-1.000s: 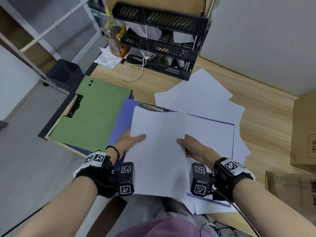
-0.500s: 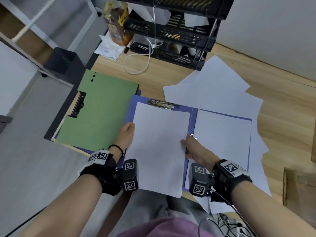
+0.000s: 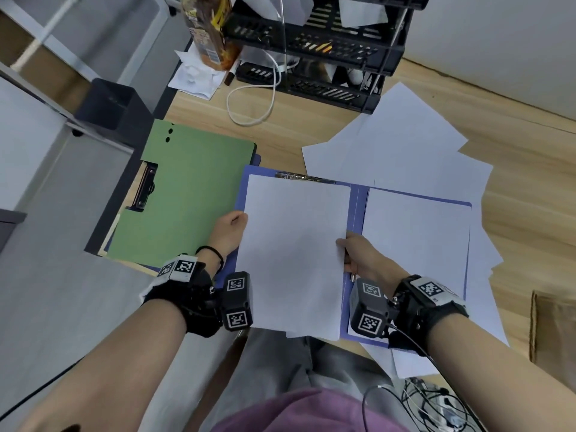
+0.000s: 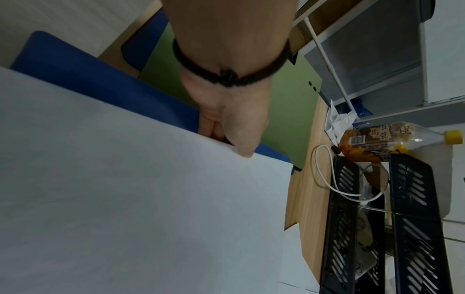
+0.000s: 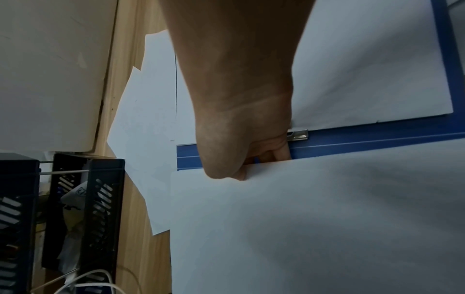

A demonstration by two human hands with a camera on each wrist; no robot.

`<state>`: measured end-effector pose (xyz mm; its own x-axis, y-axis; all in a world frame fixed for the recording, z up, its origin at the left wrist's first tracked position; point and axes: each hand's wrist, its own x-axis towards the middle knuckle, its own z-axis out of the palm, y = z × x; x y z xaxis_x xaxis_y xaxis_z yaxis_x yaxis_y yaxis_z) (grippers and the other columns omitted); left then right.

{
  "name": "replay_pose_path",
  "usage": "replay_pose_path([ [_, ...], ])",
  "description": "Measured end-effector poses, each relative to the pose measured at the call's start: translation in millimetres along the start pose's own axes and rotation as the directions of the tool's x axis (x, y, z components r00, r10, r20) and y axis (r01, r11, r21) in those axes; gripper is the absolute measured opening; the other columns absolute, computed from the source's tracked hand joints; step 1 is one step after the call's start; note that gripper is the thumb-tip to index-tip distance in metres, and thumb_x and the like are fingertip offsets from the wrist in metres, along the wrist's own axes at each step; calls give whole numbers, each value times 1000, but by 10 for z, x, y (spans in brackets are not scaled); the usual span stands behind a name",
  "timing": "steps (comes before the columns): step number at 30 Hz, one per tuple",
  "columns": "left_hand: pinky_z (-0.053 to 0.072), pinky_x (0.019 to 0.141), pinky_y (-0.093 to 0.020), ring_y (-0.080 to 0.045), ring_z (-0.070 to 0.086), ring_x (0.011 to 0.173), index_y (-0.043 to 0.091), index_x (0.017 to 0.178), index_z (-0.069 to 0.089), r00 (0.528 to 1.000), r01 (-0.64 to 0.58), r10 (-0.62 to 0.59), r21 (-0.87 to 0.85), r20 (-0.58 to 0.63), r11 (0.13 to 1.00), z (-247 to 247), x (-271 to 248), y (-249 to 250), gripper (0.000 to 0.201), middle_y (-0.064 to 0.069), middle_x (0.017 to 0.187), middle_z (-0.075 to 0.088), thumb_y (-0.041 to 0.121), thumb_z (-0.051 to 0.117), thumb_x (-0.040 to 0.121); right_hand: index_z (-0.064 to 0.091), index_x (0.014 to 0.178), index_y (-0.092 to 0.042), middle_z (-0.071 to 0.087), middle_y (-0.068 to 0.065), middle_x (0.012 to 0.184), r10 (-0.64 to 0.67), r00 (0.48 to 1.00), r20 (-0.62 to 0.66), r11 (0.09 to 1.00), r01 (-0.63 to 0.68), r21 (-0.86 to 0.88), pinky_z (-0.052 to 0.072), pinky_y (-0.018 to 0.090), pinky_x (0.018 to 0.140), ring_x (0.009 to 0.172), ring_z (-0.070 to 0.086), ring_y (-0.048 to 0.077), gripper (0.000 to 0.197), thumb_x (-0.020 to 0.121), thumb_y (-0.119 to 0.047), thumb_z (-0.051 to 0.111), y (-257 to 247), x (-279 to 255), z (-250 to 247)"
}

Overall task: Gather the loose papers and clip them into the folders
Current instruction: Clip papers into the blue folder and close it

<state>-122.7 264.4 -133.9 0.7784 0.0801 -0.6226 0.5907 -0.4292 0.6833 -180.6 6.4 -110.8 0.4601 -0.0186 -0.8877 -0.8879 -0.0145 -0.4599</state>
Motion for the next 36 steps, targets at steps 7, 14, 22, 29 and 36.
replay_pose_path([
  [7,54,78,-46,-21,50,74,18,75,59,998,70,-70,35,6,997,-5,25,-22,23,-10,74,53,18,46,95,55,120,-3,63,18,101,18,998,-52,1000,-19,-9,57,42,73,83,62,32,36,92,1,33,7,13,36],
  [14,53,79,-45,-20,49,75,19,74,57,999,45,-45,56,11,997,-21,10,-184,22,-14,78,54,16,47,94,59,99,-12,61,8,81,6,1000,-23,1000,-6,-17,50,29,59,66,58,21,33,95,4,30,77,-18,43],
  [22,50,84,-41,-19,52,81,24,76,59,998,63,-64,-20,-4,998,0,14,-3,25,-3,76,58,16,47,96,57,108,-8,64,13,92,17,1000,-11,999,-17,31,58,36,70,75,63,25,29,94,2,34,21,10,33],
  [29,50,84,-35,-17,60,84,17,128,53,999,38,-42,-140,-26,989,-26,81,152,34,-4,101,63,11,48,95,37,115,-16,50,8,79,-121,981,-153,985,138,105,52,33,67,64,48,19,24,96,-2,42,-102,20,-44],
  [36,43,76,-16,-13,57,105,15,137,50,998,-59,58,-86,-17,995,24,64,278,48,0,127,60,1,45,91,48,113,13,50,32,95,-279,939,-204,957,254,-139,32,31,71,80,41,20,31,86,-1,42,-137,93,21],
])
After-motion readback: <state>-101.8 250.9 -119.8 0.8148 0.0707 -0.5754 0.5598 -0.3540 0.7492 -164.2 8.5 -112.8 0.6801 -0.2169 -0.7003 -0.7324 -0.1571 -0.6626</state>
